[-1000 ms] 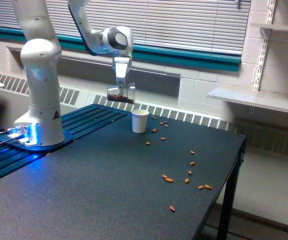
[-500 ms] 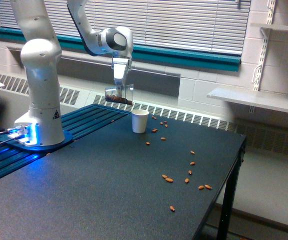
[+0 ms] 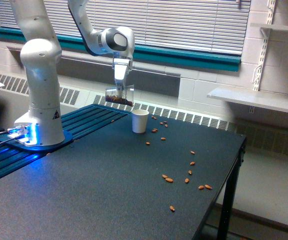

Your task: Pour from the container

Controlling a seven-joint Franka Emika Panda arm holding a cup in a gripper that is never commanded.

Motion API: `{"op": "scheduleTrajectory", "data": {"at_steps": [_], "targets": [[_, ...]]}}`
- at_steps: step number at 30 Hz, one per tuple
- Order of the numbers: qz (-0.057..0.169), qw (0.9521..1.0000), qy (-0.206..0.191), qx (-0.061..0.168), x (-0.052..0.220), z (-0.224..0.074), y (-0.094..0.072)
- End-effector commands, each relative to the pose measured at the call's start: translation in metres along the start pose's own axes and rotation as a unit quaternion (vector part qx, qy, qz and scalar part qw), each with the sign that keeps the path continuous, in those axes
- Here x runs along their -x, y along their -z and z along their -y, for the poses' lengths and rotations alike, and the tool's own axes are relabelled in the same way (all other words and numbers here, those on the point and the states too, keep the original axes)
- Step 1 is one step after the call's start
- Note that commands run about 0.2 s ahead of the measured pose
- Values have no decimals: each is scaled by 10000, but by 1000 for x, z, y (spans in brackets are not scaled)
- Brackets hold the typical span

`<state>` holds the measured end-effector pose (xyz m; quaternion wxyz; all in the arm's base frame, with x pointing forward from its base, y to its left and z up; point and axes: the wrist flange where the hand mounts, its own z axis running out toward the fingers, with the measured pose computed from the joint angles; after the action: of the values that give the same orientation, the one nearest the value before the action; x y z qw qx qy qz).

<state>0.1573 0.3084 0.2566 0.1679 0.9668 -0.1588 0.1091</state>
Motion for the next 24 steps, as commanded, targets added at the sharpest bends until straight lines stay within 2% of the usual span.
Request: {"op": "scheduleTrajectory", "data": {"at_steps": [1,15,24], "targets": [[126,9999,98,-21,-12,1,-4],[297,9994,167,11,-28,6,-13],[322,9992,235,30,-40,11,-16]]}}
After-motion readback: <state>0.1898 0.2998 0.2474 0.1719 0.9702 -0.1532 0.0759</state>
